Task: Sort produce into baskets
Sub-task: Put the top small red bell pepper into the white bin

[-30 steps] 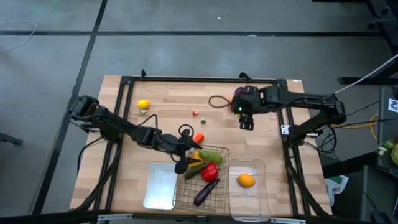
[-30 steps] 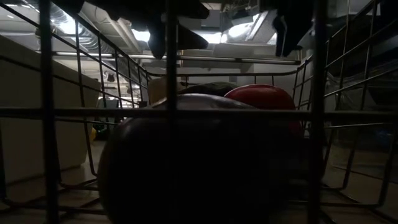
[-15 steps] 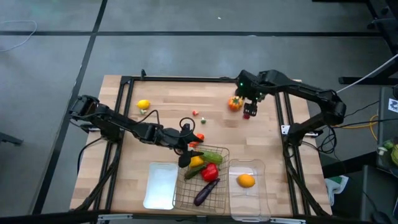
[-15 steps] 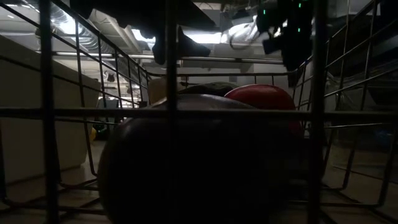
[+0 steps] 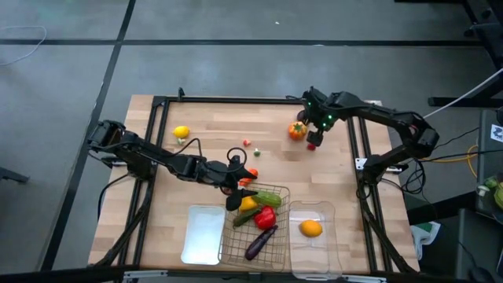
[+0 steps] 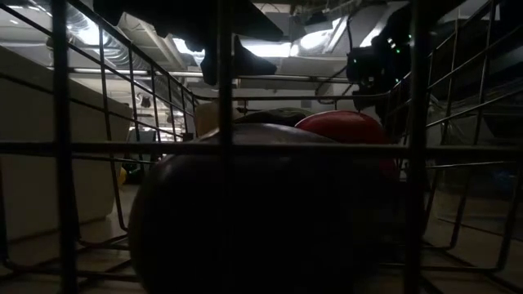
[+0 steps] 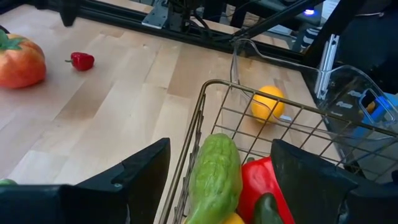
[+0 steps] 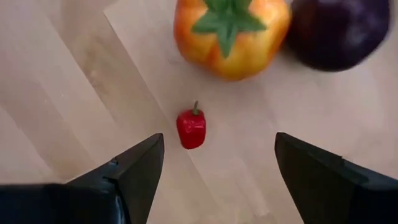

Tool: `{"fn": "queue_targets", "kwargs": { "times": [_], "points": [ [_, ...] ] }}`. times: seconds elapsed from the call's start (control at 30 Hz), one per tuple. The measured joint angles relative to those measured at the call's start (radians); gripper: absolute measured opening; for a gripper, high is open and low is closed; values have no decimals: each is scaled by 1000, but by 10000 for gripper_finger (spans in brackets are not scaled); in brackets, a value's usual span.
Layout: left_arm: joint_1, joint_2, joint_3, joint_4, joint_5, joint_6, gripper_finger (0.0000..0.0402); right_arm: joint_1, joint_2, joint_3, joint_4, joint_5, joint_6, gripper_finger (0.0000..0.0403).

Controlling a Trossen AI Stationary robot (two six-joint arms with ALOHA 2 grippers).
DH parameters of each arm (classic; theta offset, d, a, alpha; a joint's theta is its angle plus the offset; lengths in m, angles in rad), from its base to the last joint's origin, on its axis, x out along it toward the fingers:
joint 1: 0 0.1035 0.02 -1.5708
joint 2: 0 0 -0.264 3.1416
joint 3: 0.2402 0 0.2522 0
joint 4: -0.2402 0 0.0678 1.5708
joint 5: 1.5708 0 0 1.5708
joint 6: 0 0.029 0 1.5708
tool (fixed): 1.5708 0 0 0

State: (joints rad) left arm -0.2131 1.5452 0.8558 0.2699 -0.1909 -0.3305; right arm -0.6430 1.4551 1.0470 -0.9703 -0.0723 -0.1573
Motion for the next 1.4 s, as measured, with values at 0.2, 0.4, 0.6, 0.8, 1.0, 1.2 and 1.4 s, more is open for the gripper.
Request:
{"fn": "queue_targets", "kwargs": {
  "times": [0.2,0.4,0.6,0.8,1.0,1.2,1.4],
  "points": [
    [0,0,0,0,0,0,274,1,0,-89,79,-1,2,305],
    [0,0,0,0,0,-3,274,1,0,-143,119,-20,3,305],
    [0,0,0,0,0,-3,274,1,0,-182,179,-58,4,305],
    [0,0,0,-1,0,-8,274,1,0,-234,239,-53,26,305],
    [0,0,0,-1,0,-10,274,1,0,-286,304,-36,30,305],
    [0,0,0,-1,0,-11,274,1,1,-321,353,-16,30,278],
    [0,0,0,-1,0,-9,274,1,1,-345,405,-17,30,221]
  ]
}}
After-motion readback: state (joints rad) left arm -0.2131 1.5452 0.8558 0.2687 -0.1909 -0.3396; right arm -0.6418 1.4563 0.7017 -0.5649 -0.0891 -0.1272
